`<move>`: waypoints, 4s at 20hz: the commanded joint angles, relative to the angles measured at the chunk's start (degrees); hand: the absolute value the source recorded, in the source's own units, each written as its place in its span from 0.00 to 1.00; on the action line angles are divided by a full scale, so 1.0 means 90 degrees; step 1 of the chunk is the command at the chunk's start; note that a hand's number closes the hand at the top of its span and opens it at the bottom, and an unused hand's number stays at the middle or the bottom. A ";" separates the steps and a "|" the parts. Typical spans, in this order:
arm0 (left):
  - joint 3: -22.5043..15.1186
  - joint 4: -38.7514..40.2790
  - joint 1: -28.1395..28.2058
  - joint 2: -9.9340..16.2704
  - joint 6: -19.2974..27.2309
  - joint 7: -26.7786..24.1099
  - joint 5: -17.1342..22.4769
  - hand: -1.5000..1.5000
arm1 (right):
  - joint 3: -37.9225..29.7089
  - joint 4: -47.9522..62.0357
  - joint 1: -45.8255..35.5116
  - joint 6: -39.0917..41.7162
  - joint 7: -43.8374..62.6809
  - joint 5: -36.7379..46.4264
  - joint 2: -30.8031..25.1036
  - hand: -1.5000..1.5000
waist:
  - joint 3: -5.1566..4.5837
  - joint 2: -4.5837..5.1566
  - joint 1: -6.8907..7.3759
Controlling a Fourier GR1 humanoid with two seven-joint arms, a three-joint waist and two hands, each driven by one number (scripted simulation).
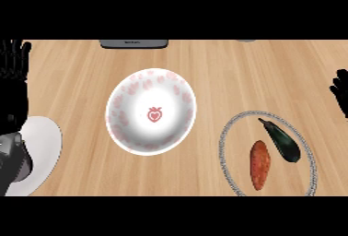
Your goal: Pick the sweet potato from the placemat and place it in the bowl
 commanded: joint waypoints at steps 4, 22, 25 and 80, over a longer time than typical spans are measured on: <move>-0.0040 0.0278 0.0359 -0.0067 -0.0351 0.0014 0.0162 0.50 | 0.1427 -0.0720 -0.0479 0.0942 -0.0514 -0.1027 0.1453 0.00 | -0.0005 -0.0008 0.0279; 0.0405 0.1032 0.0797 -0.0246 -0.1128 -0.0377 0.0511 0.50 | 0.3178 -0.3529 0.2328 -0.1157 0.0135 0.4834 0.0663 0.00 | -0.0033 -0.0074 -0.0142; 0.0507 0.1153 0.0840 -0.0258 -0.1261 -0.0459 0.0585 0.50 | 0.2607 -0.4560 0.2497 -0.0296 0.1221 0.4574 0.0018 0.00 | -0.0037 -0.0059 -0.0131; 0.1629 0.0292 0.0724 -0.1034 -0.2284 0.0749 -0.0369 0.50 | 0.1797 -0.0368 0.1128 0.3184 0.0286 0.5910 0.1077 0.00 | -0.0010 -0.0050 0.0013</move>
